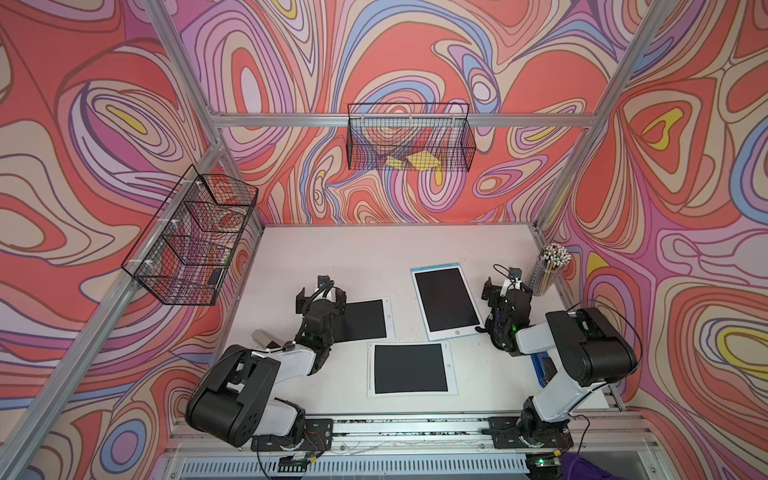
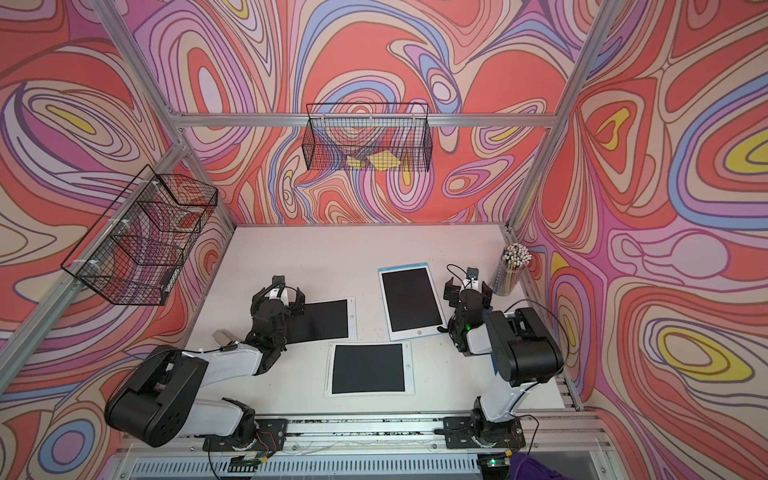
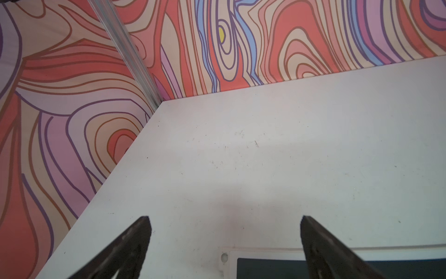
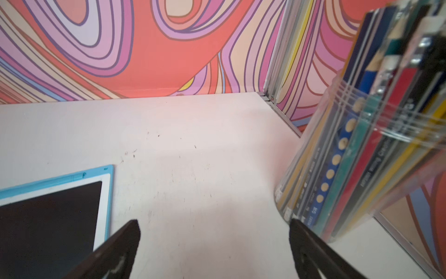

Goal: Wipe the drawing tablet
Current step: Reset both arms

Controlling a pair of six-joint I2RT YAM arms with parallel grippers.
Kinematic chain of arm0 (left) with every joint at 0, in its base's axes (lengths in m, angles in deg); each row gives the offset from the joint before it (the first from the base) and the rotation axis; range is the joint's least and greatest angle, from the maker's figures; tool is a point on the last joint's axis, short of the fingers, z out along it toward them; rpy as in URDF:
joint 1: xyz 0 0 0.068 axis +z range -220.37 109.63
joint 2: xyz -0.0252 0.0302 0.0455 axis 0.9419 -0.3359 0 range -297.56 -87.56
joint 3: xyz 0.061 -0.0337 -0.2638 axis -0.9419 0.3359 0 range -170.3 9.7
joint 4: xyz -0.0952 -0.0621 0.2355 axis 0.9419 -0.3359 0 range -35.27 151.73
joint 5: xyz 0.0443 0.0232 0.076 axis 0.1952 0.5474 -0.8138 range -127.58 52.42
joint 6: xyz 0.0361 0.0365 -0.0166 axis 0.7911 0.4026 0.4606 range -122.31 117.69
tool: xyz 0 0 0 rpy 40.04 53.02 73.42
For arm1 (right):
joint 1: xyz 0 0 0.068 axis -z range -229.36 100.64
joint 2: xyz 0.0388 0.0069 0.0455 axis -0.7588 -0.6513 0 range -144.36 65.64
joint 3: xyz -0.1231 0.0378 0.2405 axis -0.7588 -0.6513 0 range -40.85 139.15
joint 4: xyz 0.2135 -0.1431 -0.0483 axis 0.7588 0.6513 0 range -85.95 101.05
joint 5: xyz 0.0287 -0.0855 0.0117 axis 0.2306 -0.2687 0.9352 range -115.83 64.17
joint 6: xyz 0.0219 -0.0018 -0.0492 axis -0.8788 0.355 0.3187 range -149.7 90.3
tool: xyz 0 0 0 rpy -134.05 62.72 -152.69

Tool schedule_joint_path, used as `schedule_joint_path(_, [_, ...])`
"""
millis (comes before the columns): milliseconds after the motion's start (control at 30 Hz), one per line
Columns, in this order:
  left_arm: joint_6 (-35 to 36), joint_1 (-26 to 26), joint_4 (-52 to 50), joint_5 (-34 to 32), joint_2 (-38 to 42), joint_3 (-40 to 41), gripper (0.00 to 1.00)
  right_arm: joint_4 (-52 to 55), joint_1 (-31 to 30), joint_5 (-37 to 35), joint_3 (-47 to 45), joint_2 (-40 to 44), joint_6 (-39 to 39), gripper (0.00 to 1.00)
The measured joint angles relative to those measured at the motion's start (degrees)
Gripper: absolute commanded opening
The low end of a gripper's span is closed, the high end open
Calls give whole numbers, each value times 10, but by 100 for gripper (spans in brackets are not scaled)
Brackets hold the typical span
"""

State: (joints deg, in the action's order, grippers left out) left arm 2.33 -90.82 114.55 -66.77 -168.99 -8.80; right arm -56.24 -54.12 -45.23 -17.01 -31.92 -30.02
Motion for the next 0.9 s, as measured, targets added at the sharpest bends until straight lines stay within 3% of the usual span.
schedule_joint_path(333, [17, 2, 103, 17, 1, 22, 99, 8, 2, 15, 9, -1, -4, 98])
schedule_joint_path(633, [27, 8, 37, 26, 117, 44, 99, 8, 2, 16, 9, -1, -4, 98])
schedule_joint_path(900, [10, 83, 51, 49, 52, 63, 99, 8, 2, 17, 9, -1, -4, 98])
